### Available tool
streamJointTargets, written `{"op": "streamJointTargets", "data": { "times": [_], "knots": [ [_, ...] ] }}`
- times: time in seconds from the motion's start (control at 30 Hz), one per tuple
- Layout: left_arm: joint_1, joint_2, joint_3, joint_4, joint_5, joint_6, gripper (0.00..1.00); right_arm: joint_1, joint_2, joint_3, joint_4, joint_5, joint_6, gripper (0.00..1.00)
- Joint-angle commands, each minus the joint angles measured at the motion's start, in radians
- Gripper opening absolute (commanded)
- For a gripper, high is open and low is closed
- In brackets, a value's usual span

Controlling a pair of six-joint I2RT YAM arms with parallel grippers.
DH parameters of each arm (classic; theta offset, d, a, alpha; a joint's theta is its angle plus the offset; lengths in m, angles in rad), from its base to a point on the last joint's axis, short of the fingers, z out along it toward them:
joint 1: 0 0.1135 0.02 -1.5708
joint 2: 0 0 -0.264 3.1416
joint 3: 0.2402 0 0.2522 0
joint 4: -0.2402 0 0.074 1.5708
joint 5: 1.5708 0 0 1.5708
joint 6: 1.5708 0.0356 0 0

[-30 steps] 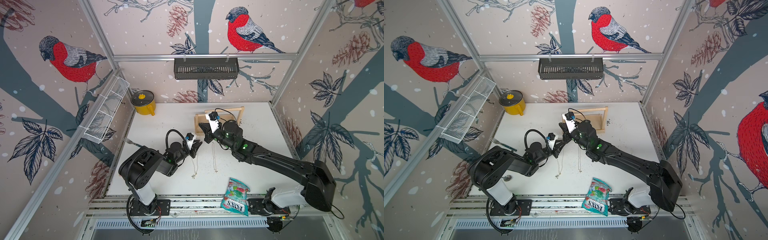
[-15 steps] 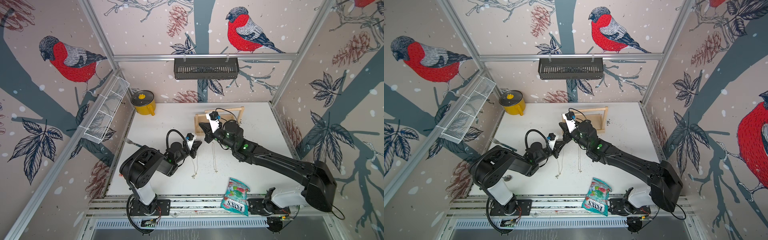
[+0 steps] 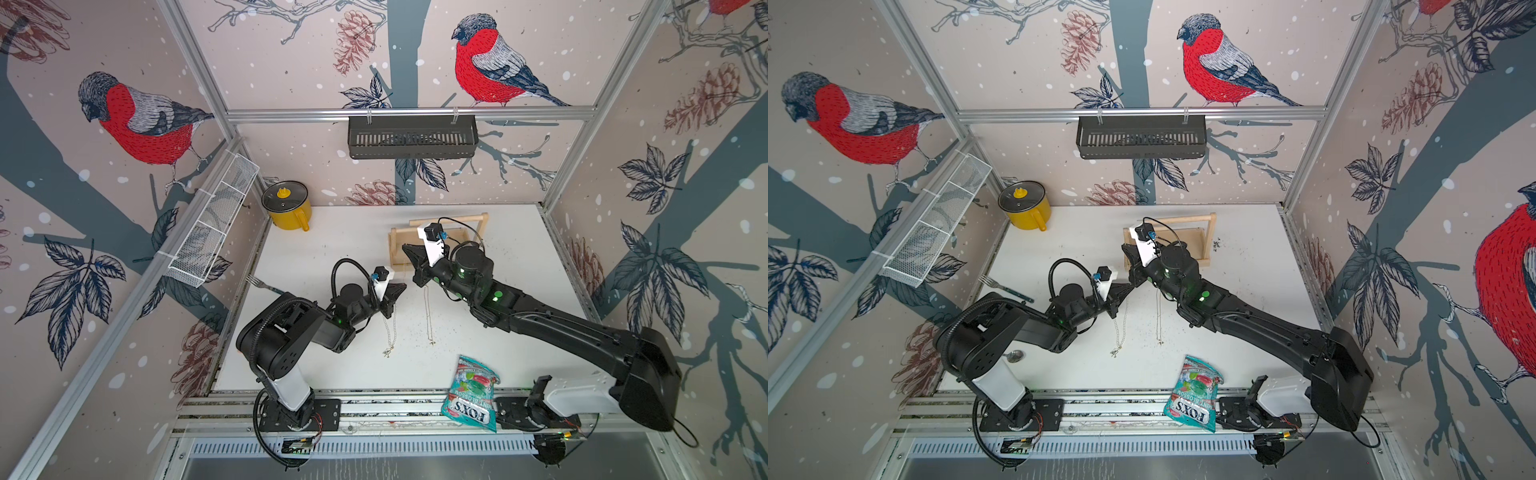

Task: Take the necklace off the jewelry display stand
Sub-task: Place the necklace at the center of the board.

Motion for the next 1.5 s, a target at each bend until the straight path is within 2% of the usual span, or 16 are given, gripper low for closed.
{"op": "streamJointTargets", "data": {
  "times": [0.0,0.1,0.33,0.5,0.63,0.77,0.87,1.03,1.2,1.33,1.47],
  "knots": [
    [-0.017,-0.014,-0.019,0.028,0.058,-0.068,0.00,0.005,-0.031,-0.017,0.016,0.056,0.002,0.01],
    [-0.068,-0.040,-0.052,0.044,0.034,-0.065,0.00,0.005,-0.056,-0.035,-0.020,0.102,0.004,0.01],
    [-0.239,-0.157,-0.011,-0.187,-0.071,-0.025,0.00,0.004,-0.171,-0.113,-0.062,0.184,0.019,0.01],
    [-0.344,-0.202,0.032,-0.270,-0.115,-0.078,0.00,0.003,-0.251,-0.173,-0.094,0.255,0.038,0.00],
    [-0.438,-0.187,0.097,-0.336,-0.160,-0.118,0.00,-0.001,-0.300,-0.209,-0.133,0.304,0.058,0.01],
    [-0.507,-0.147,0.146,-0.346,-0.222,-0.239,0.00,-0.013,-0.334,-0.225,-0.206,0.358,0.078,0.00],
    [-0.550,-0.106,0.155,-0.284,-0.256,-0.328,0.00,-0.029,-0.361,-0.238,-0.252,0.381,0.079,0.00],
    [-0.580,-0.017,0.195,-0.247,-0.284,-0.458,0.00,-0.071,-0.404,-0.290,-0.274,0.398,0.094,0.01],
    [-0.581,0.068,0.242,-0.261,-0.314,-0.576,0.00,-0.140,-0.418,-0.355,-0.250,0.341,0.119,0.01],
    [-0.581,0.110,0.271,-0.267,-0.339,-0.655,0.00,-0.182,-0.387,-0.401,-0.207,0.321,0.132,0.01],
    [-0.581,0.145,0.328,-0.353,-0.343,-0.727,0.00,-0.218,-0.310,-0.421,-0.175,0.300,0.142,0.01]
  ]
}}
